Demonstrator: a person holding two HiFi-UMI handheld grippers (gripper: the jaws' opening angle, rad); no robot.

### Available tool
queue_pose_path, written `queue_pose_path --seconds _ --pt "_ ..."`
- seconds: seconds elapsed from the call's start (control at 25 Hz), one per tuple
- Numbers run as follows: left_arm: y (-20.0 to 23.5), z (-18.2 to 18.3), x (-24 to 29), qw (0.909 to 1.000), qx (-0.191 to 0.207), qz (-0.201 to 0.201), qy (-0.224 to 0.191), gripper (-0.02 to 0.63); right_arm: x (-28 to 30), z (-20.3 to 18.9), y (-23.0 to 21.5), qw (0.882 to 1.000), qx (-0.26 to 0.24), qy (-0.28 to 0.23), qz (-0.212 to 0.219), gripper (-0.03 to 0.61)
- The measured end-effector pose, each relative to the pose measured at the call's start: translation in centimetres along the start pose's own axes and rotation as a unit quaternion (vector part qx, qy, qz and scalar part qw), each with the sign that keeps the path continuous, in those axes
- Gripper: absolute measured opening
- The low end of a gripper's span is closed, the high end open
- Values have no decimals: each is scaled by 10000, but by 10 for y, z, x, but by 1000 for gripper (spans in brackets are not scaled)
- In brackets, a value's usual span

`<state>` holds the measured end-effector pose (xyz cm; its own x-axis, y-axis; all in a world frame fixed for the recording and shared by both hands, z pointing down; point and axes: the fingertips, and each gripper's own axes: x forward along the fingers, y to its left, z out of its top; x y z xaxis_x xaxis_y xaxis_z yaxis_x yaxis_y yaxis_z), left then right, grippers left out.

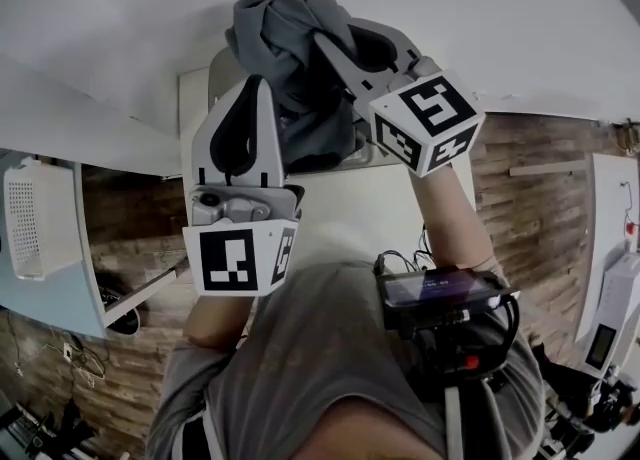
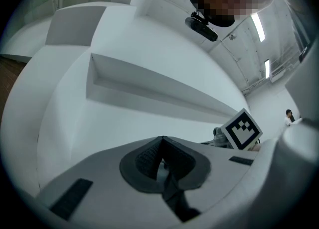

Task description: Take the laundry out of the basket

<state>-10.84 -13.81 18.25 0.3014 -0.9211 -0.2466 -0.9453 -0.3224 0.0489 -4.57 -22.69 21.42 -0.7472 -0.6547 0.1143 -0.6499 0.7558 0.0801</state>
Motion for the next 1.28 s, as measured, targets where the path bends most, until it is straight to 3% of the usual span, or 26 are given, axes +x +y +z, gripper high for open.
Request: queue_pose_path --seconds 0.4,0.76,1.08,1.28 --pt "-12 28 -22 9996 168 10 -248 8 -36 86 1 9959 -295 -829 -189 66" --pt "-19 32 -27 9991 175 -200 -330 8 -75 154 -12 9861 -577 -1414 -647 66" --pt "-27 23 -24 9979 60 -554 -344 8 -118 183 -21 9747 -713 -1744 -1206 66" --pt "-79 33 -26 9963 117 -733 -441 8 -188 187 -27 9687 -823 -1873 -1406 64"
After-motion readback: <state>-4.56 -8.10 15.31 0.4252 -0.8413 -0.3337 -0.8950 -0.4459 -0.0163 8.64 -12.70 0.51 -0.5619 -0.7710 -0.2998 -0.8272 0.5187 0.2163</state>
